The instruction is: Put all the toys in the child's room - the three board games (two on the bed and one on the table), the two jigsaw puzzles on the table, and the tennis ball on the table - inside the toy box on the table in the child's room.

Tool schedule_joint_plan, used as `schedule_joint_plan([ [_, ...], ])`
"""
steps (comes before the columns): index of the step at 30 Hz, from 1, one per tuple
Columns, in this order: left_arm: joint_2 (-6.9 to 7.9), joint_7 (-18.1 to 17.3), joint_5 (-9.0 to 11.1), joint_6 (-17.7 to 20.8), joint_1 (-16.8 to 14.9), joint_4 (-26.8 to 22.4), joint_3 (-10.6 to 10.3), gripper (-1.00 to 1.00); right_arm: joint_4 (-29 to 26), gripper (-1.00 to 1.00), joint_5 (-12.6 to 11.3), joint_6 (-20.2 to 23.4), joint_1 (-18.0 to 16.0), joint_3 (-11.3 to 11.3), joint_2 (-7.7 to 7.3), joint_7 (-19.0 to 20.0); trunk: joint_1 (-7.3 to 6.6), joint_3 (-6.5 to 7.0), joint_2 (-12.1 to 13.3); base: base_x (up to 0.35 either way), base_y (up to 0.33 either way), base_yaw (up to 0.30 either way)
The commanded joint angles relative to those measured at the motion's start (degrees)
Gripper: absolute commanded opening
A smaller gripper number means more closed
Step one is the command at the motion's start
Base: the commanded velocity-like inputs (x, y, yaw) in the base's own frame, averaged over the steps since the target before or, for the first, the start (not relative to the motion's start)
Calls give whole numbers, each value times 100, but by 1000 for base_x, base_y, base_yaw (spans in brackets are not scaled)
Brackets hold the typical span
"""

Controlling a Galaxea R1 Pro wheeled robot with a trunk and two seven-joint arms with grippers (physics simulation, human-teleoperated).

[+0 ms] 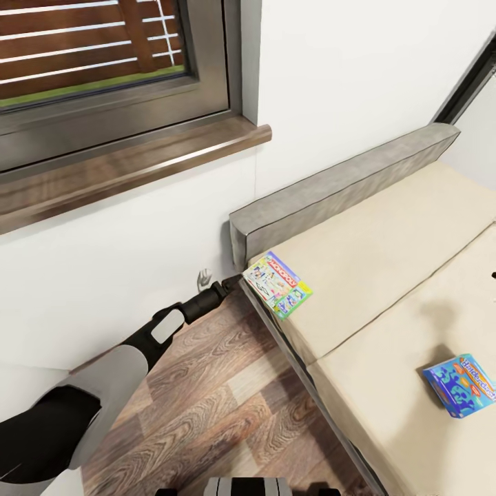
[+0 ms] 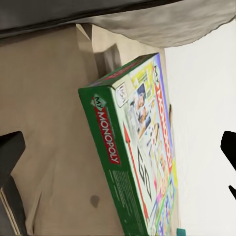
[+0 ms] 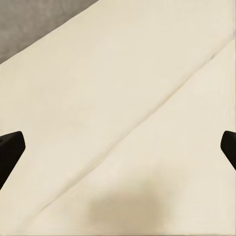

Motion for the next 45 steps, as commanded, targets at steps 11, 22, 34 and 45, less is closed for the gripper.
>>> schedule_joint_plan([
  [11,4,-15,60,44,-15,4,-20,100,-7,100,-14,33,-3,-7,5,10,0,-3,-1,0,0,-103],
  [22,6,-16,61,39,-12,4,-21,100,-8,100,-15,33,-2,-7,6,13,0,-3,-1,0,0,-23],
  [34,6,-16,62,35,-11,4,-21,100,-8,100,-15,33,2,-7,6,15,0,-3,-1,0,0,-4],
  [45,5,-16,62,34,-11,4,-21,100,-8,100,-17,33,3,-7,6,16,0,-3,-1,0,0,-10],
])
